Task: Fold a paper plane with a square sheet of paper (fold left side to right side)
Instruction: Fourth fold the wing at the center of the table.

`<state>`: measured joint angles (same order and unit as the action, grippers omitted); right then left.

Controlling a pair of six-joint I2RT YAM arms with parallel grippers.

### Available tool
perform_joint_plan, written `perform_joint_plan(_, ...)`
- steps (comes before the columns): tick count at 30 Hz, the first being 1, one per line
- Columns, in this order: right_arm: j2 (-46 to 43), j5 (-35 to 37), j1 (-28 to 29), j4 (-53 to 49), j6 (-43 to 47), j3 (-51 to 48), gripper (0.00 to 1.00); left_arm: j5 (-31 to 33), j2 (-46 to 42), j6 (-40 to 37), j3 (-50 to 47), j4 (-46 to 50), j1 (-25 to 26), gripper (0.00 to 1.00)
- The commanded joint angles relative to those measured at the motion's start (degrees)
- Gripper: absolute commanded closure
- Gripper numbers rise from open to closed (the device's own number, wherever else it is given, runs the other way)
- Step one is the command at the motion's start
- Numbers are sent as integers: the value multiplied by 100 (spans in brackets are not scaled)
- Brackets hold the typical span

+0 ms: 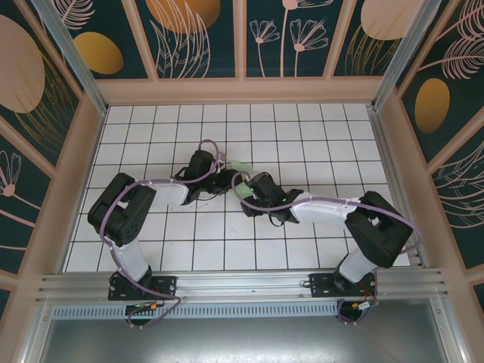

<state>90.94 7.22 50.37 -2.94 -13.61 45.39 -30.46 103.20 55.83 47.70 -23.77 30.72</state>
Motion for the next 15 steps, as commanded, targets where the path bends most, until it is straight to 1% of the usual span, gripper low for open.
perform_joint_plan(1,165,374,86,17,-6,218,45,-83,-98,51,145,39,25,67)
perform_joint_plan(3,251,393,96,21,1,259,45,-83,-99,60,159,39,23,67)
perform_joint_plan(15,561,574,96,-9,5,424,54,-43,-98,-2,179,126,26,67)
